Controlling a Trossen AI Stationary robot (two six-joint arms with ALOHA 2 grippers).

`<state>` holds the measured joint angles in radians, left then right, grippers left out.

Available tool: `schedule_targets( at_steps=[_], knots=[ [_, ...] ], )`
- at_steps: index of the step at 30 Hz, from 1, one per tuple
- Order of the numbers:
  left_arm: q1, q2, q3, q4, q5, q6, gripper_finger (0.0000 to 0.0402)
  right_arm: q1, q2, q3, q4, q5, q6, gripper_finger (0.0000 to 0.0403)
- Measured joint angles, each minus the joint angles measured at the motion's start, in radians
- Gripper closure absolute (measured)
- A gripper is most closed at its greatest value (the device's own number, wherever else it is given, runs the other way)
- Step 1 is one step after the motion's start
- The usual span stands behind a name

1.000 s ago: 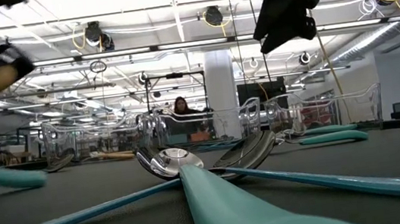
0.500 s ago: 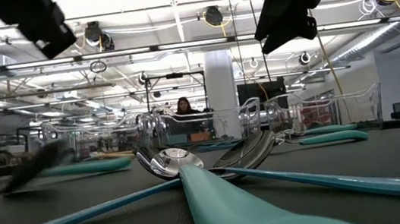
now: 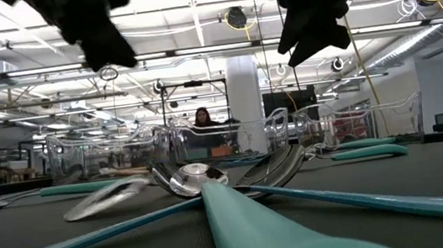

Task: Sort silverware by color (type)
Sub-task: Put the yellow spoon into the left transparent bin

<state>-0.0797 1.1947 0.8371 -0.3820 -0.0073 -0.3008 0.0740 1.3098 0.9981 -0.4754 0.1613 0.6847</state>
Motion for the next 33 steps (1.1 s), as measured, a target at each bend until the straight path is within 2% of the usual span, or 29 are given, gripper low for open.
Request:
schedule_targets(
  at_steps=[5,9,11,14,18,22,26,33],
  knots=[
    [0.000,0.194,0.000,0.157,0.033,-0.051,0.0225,-0.018,0.000,0.000,-0.014,-0.004,0.011,0.0229],
    [0.000,0.328,0.000,0.212,0.046,-0.378,0.0195,-0.022,0.000,0.000,-0.057,-0.005,0.042,0.0229],
    [-0.008,0.376,-0.001,0.225,0.088,-0.499,0.0193,-0.022,0.000,0.000,-0.076,-0.005,0.056,0.0229],
    [-0.049,0.430,-0.001,0.278,0.127,-0.581,0.0200,-0.022,0.000,0.000,-0.112,-0.005,0.056,0.0229],
    [-0.119,0.474,0.012,0.361,0.068,-0.685,0.0215,-0.022,0.000,0.000,-0.143,-0.005,0.027,0.0229],
    [-0.175,0.516,0.070,0.323,-0.021,-0.688,0.0234,-0.022,0.000,0.000,-0.164,-0.005,0.006,0.0229],
    [-0.206,0.579,0.130,0.254,-0.068,-0.689,0.0246,-0.021,0.000,0.000,-0.158,-0.005,0.010,0.0229],
    [-0.227,0.700,0.229,0.126,-0.095,-0.714,0.0249,0.006,0.000,0.000,-0.167,-0.008,0.035,0.0229]
  ],
)
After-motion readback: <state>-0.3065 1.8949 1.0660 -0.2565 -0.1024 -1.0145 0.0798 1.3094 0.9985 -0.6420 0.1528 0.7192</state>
